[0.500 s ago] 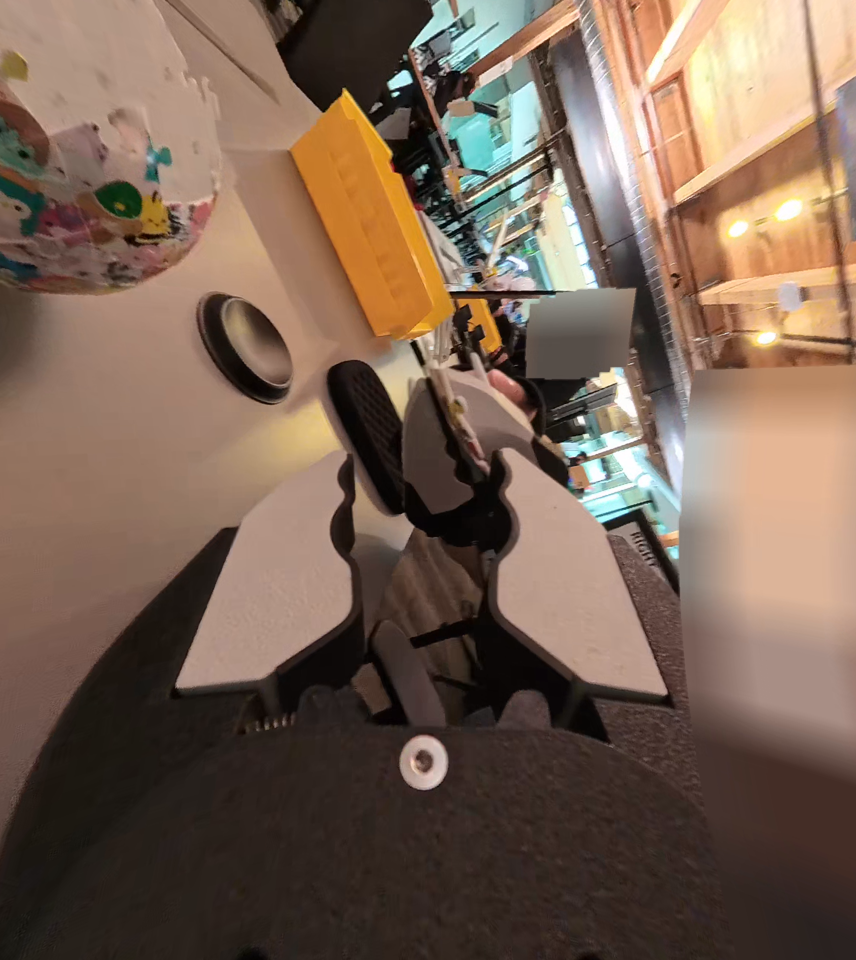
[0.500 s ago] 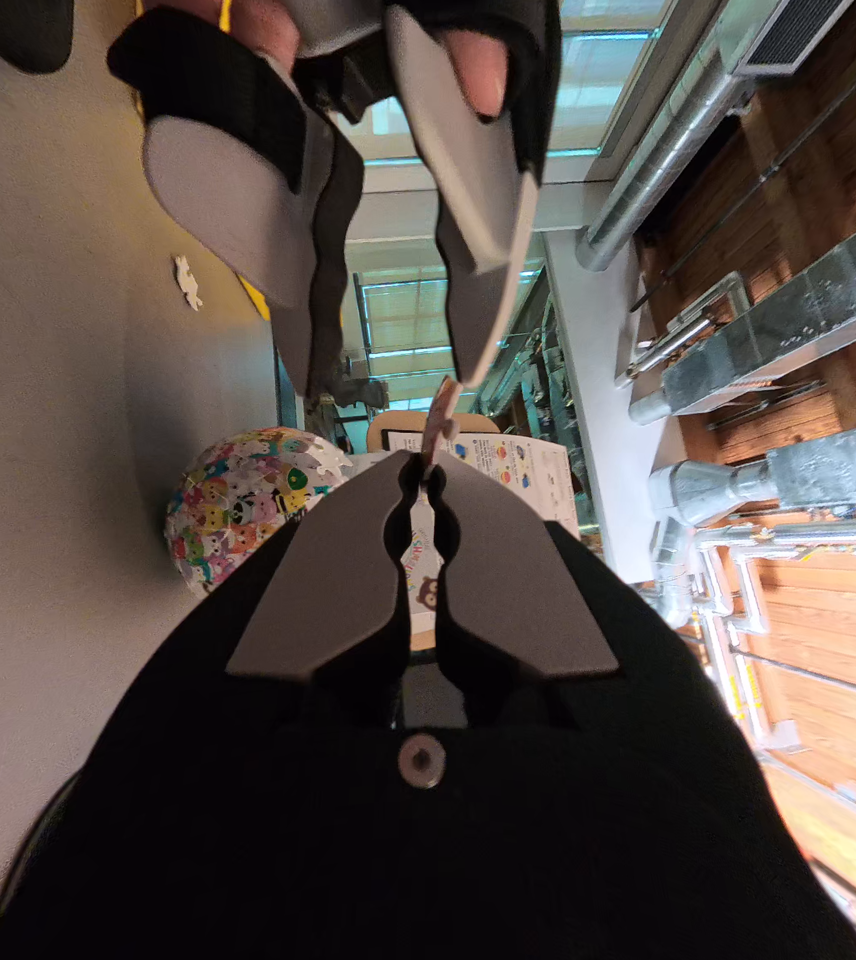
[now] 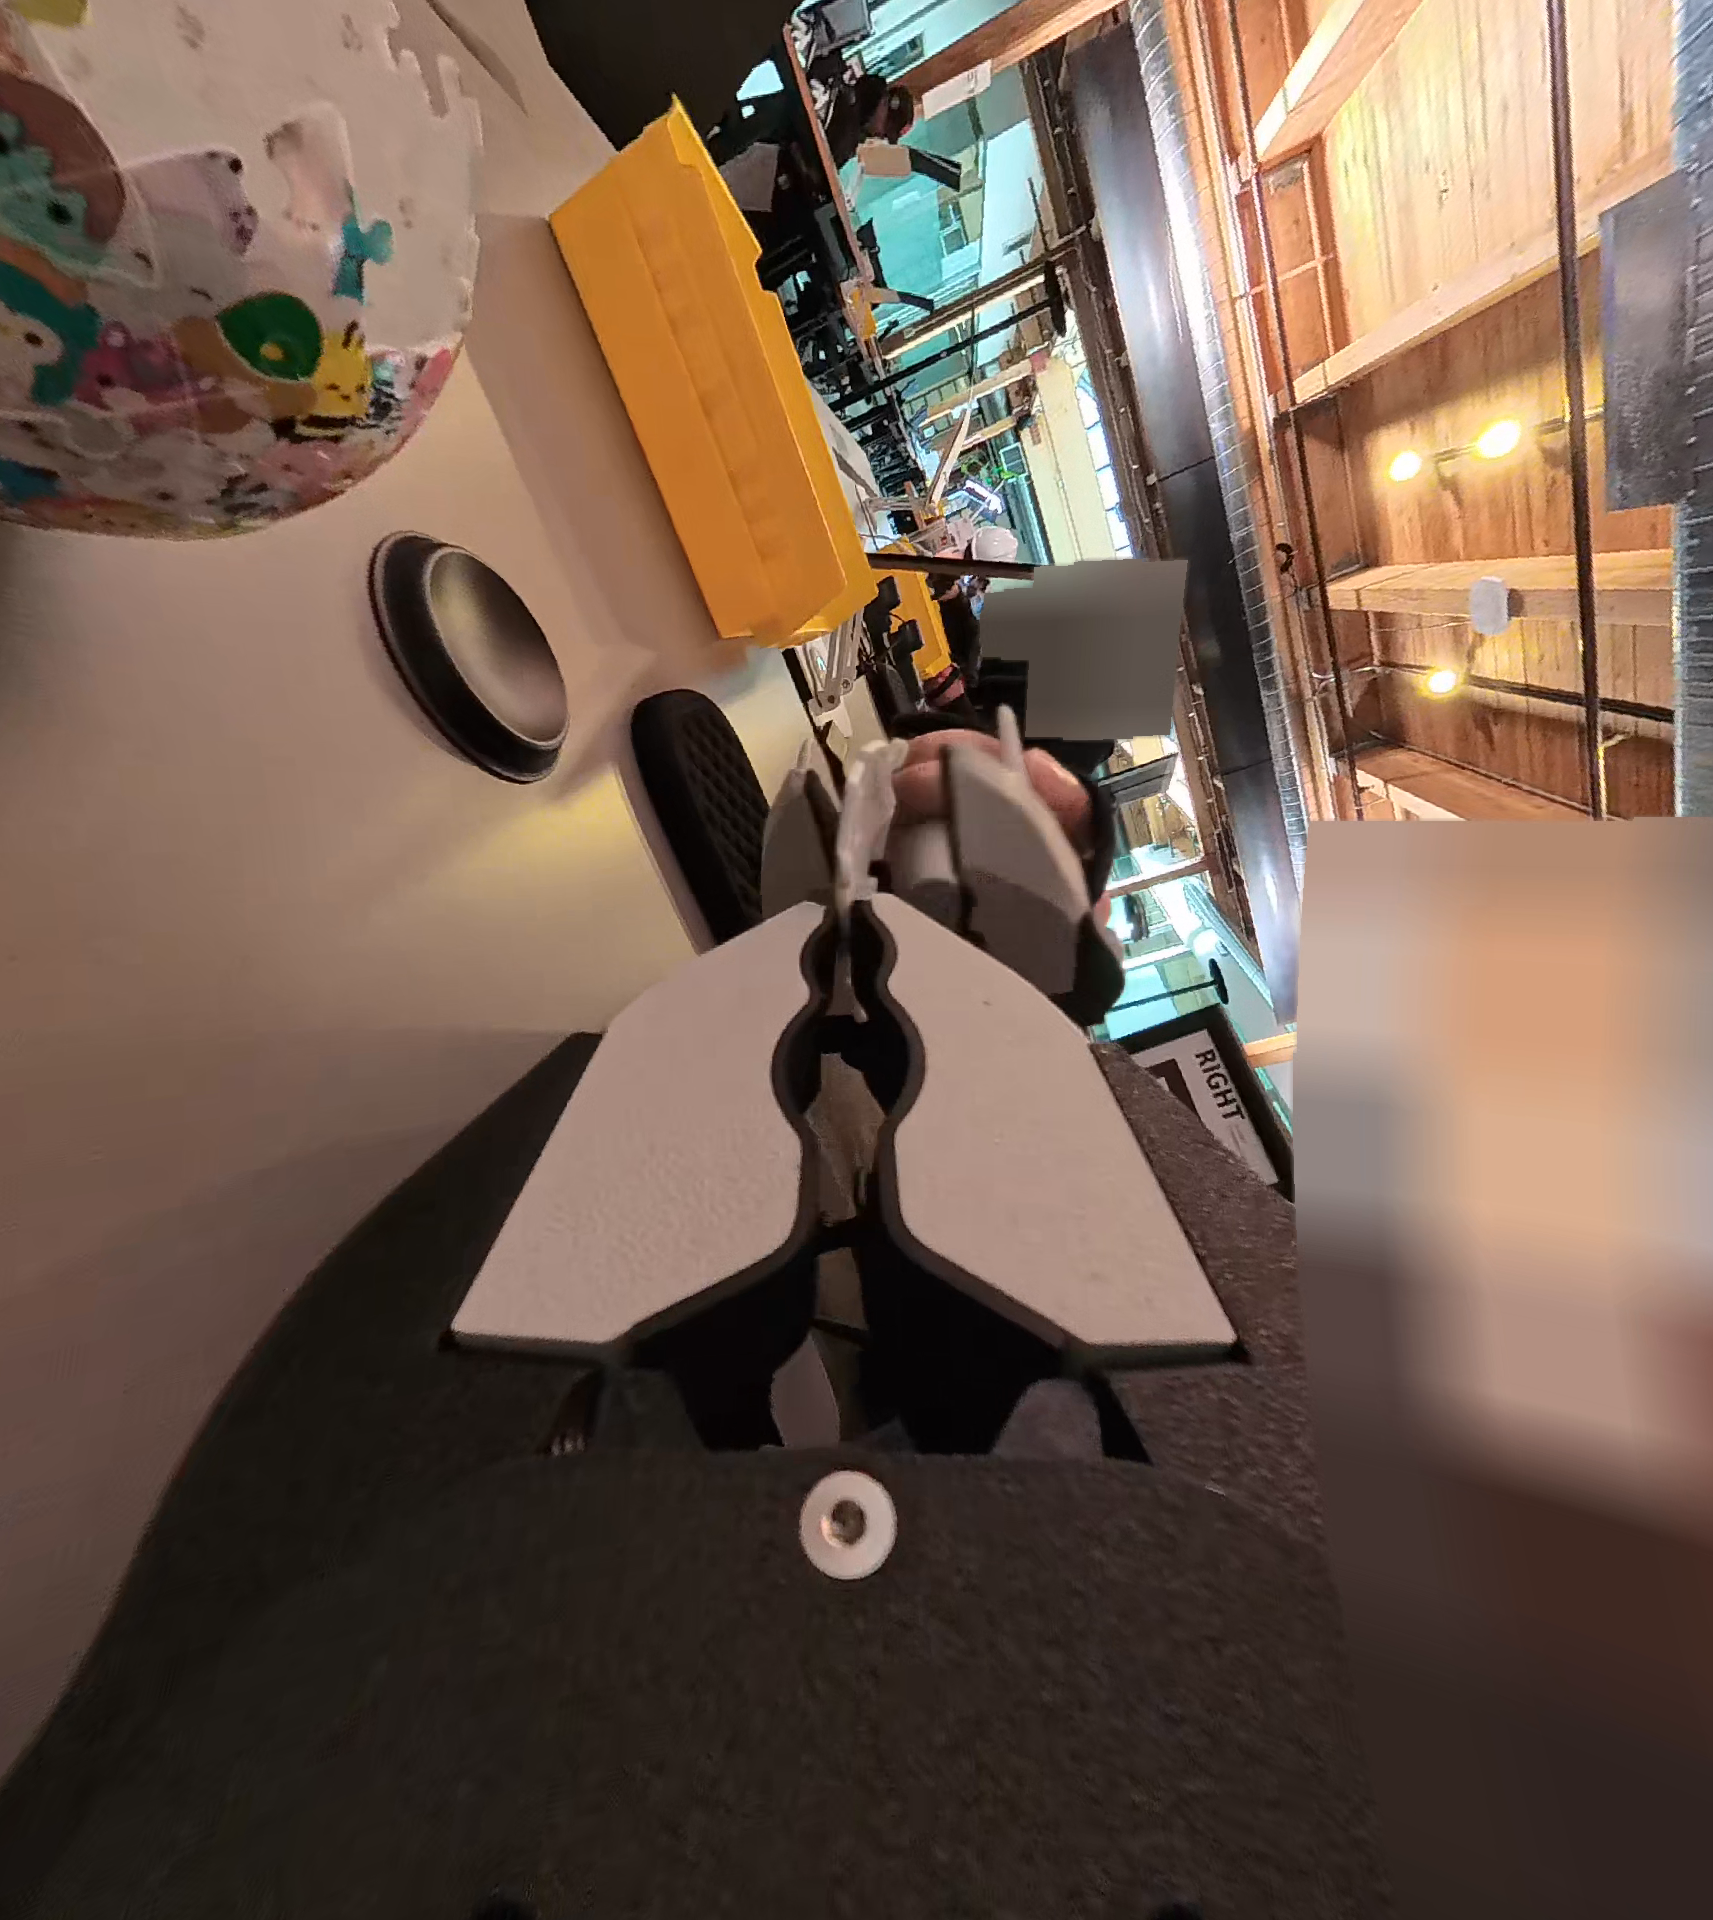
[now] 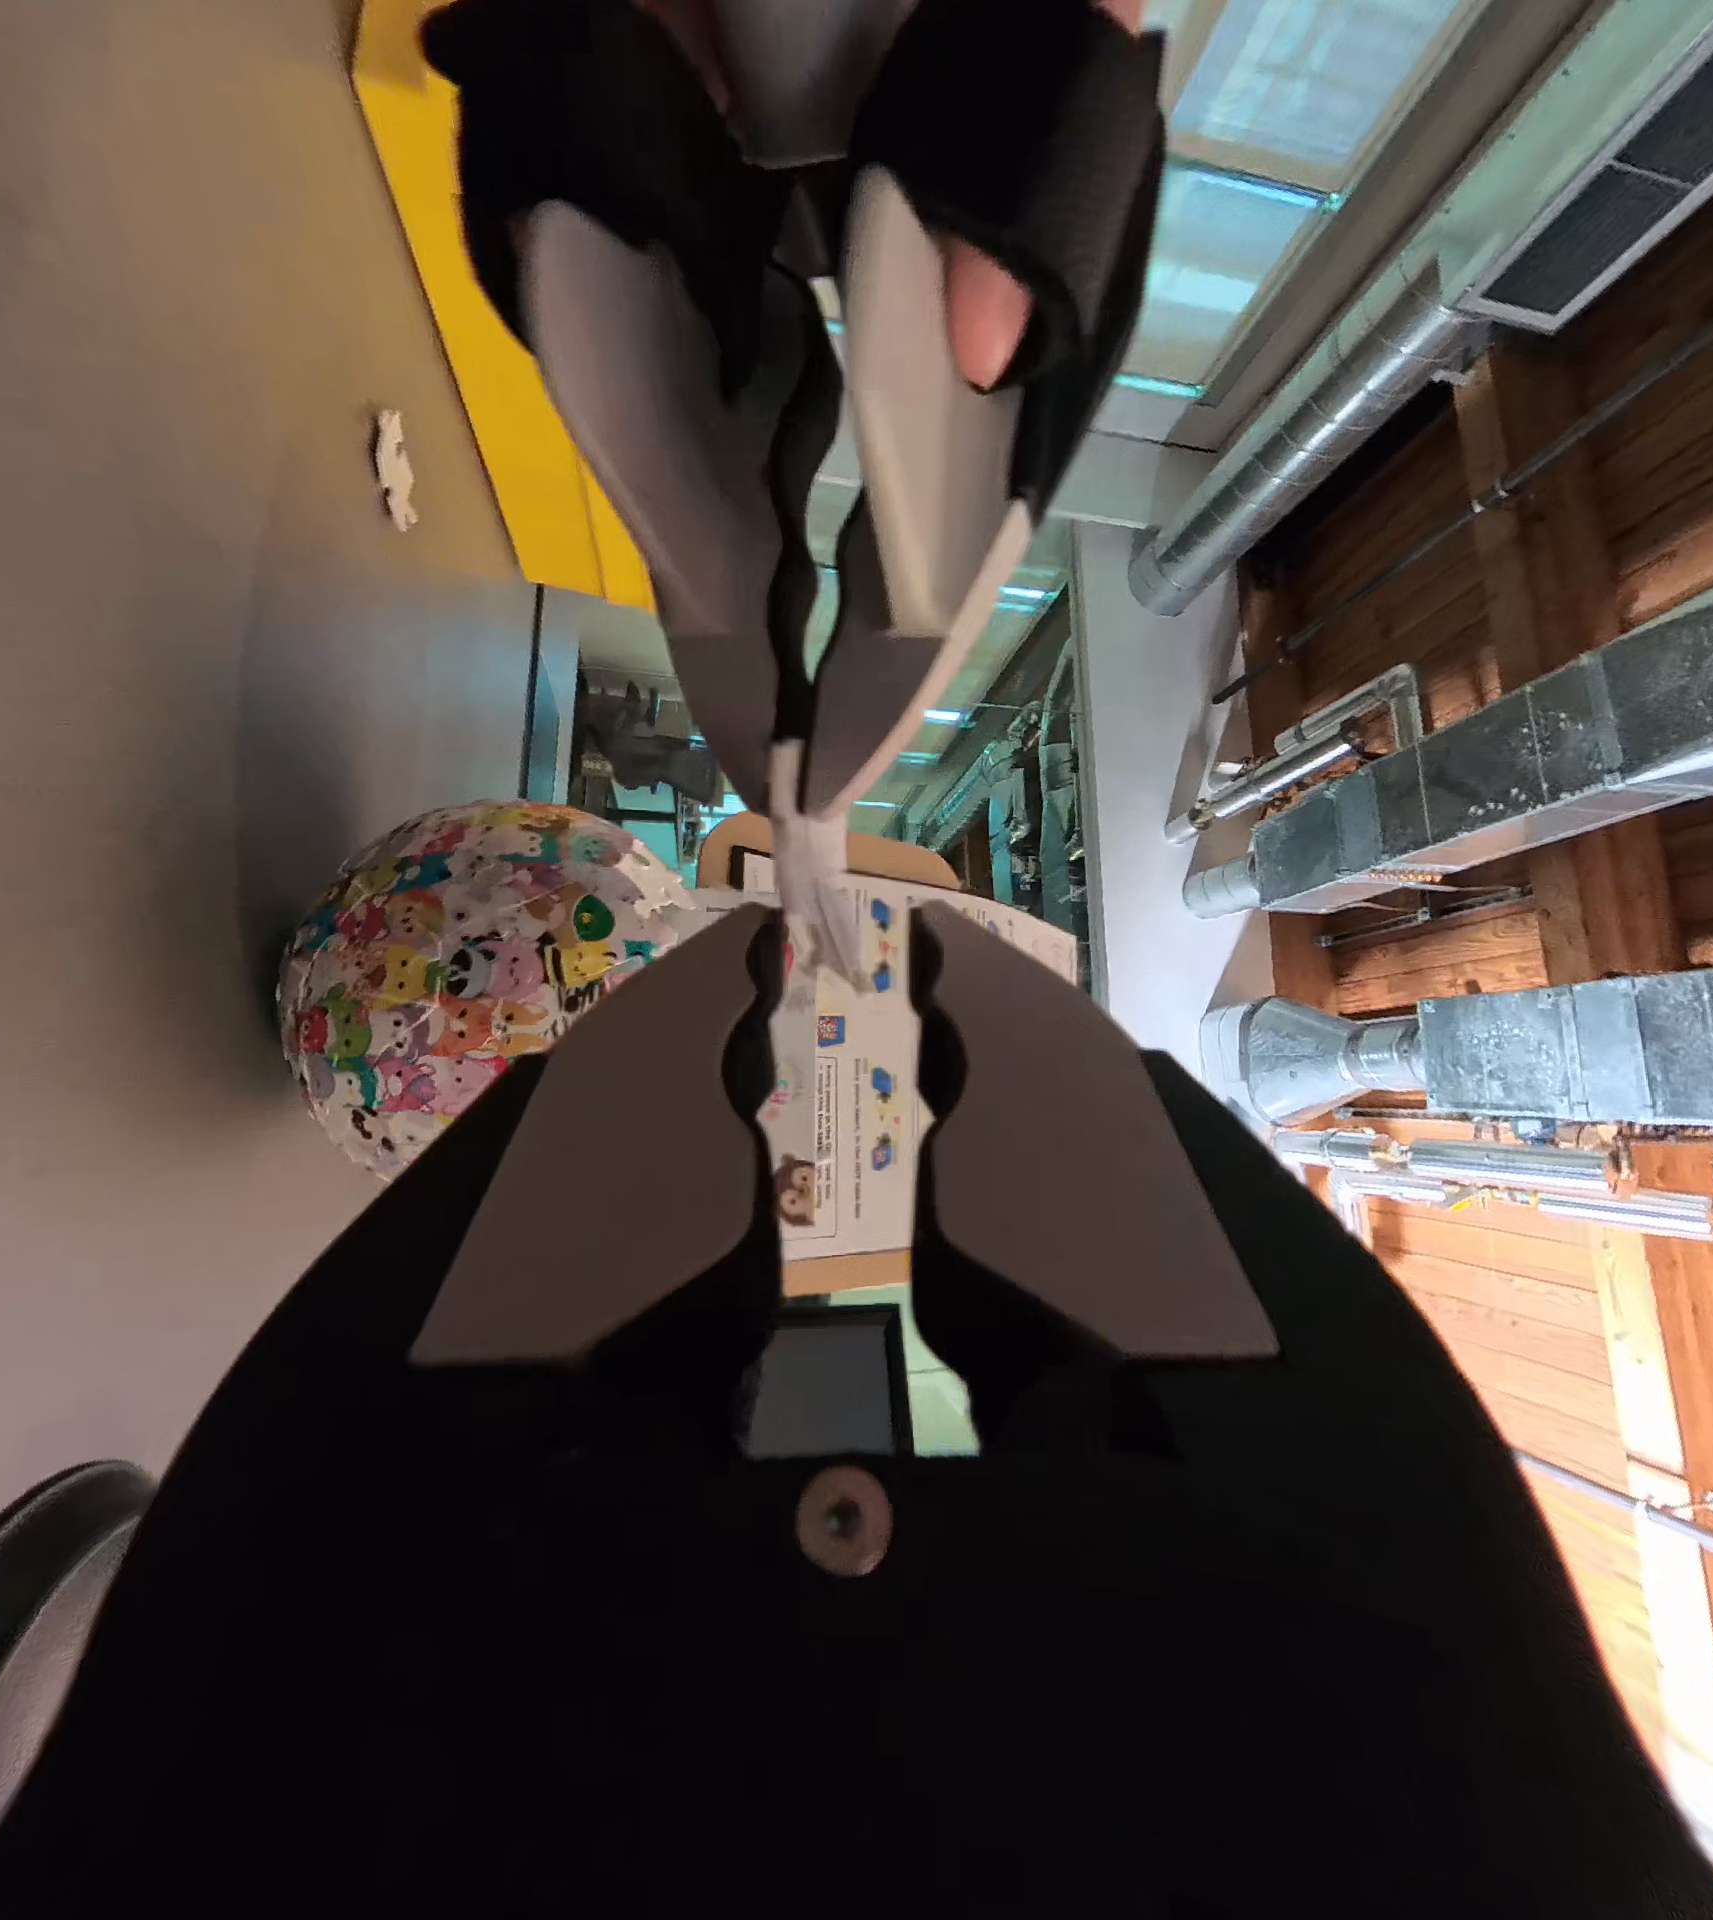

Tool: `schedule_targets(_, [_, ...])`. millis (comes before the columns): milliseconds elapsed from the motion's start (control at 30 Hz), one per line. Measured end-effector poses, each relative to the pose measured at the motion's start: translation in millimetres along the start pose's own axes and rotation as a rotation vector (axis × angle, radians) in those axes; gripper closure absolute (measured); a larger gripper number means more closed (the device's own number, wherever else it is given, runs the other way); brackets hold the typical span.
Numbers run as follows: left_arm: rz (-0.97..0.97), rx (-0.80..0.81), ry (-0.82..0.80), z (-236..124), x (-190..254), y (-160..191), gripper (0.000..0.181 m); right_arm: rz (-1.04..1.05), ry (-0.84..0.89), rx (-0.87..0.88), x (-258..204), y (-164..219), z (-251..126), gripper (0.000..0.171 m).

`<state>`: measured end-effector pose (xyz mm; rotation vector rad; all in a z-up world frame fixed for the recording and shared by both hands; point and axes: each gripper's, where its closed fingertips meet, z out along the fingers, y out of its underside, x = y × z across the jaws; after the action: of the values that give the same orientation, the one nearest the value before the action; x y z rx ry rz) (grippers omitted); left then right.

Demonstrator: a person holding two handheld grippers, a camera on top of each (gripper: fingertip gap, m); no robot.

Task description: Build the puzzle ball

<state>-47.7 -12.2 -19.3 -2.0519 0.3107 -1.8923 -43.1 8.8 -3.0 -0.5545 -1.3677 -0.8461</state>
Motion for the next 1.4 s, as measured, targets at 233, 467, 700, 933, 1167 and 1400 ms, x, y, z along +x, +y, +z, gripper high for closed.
schedule_targets(233, [0.173, -0.128, -0.074, -16.5, -0.2, 6.4, 0.179, 0.492, -0.32, 0.045, -6.0, 15.4, -18.4, 0.139])
schedule_targets(467, [0.459, -0.368, -0.167, -15.9, 7.7, 21.3, 0.179, 1.69, -0.954, 0.239, 29.7, -1.7, -21.5, 0.136])
schedule_targets(700, [0.544, -0.458, -0.251, -11.1, 6.5, 28.4, 0.179, 1.683, -1.314, 0.144, 3.3, -28.2, -23.1, 0.137])
schedule_targets(933, [0.582, -0.483, -0.296, -10.3, 4.5, 30.0, 0.179, 1.612, -1.426, 0.087, -13.2, -36.7, -28.5, 0.153])
schedule_targets(1167, [0.594, -0.528, -0.332, -10.7, 0.9, 28.1, 0.179, 1.677, -1.484, 0.067, -19.3, -40.8, -31.9, 0.168])
schedule_targets(1400, [0.594, -0.303, -0.29, -23.5, 16.3, -2.7, 0.152, 2.004, -1.277, 0.192, 4.1, -25.0, -20.3, 0.168])
